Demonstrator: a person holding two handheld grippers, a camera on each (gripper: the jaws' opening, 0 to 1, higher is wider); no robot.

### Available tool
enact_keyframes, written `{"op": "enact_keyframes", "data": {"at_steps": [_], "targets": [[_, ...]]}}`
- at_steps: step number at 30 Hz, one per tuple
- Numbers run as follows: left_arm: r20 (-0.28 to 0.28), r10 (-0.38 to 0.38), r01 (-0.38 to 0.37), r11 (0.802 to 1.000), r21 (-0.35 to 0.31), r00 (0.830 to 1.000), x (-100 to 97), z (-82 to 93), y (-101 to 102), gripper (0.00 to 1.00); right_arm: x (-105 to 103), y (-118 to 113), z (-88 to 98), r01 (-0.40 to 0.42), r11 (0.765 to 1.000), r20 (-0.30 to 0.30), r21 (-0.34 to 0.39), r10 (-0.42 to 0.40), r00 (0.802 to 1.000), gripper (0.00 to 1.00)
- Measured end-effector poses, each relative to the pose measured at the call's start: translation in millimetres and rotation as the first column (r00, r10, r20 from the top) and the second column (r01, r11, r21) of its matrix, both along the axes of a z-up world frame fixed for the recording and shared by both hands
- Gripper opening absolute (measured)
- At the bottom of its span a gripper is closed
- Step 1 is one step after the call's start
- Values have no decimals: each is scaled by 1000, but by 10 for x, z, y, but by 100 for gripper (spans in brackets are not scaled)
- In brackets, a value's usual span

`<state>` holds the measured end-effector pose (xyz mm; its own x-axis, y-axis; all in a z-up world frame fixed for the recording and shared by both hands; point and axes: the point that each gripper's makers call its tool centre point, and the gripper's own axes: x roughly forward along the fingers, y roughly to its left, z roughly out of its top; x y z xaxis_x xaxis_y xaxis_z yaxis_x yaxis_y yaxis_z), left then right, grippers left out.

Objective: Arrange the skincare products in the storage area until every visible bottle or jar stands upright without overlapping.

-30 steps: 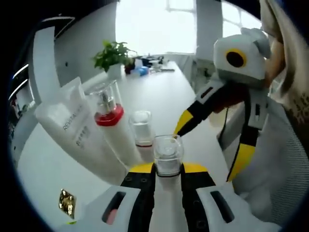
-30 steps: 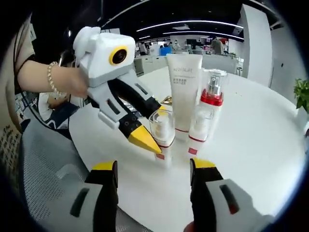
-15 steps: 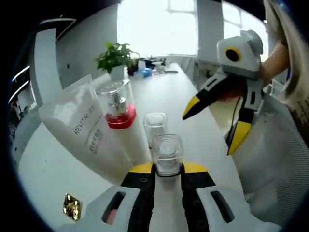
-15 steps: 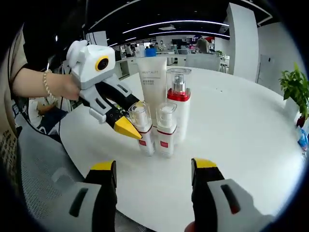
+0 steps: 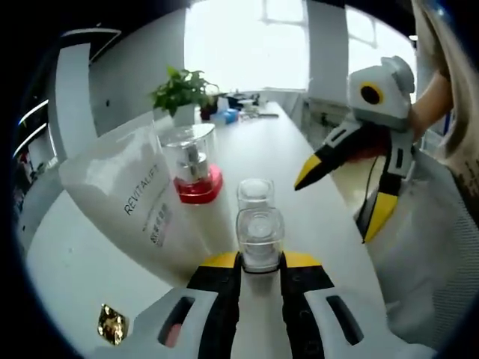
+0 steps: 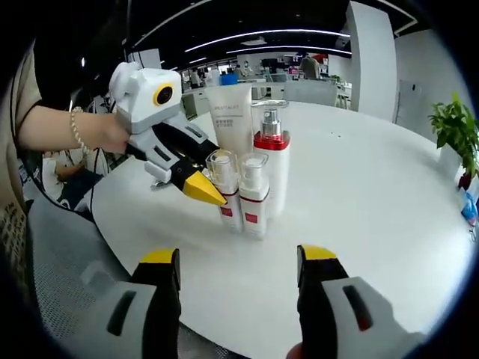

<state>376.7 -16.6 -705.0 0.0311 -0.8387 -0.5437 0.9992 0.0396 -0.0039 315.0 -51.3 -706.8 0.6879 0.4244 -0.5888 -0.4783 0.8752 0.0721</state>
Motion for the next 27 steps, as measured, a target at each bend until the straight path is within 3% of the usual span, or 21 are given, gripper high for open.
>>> {"op": "enact_keyframes", "data": {"at_steps": [15,27], "targets": [[-9,4,-4,1000,24,1000,-14,-46,18,17,-9,-6,-12,3,1000,-7,0,-3,1000,64],[-31,35,-34,998,47,999,-42,-68,104,26,-12,2,-15,-2,1000,-6,-5,2,1000,64]]}}
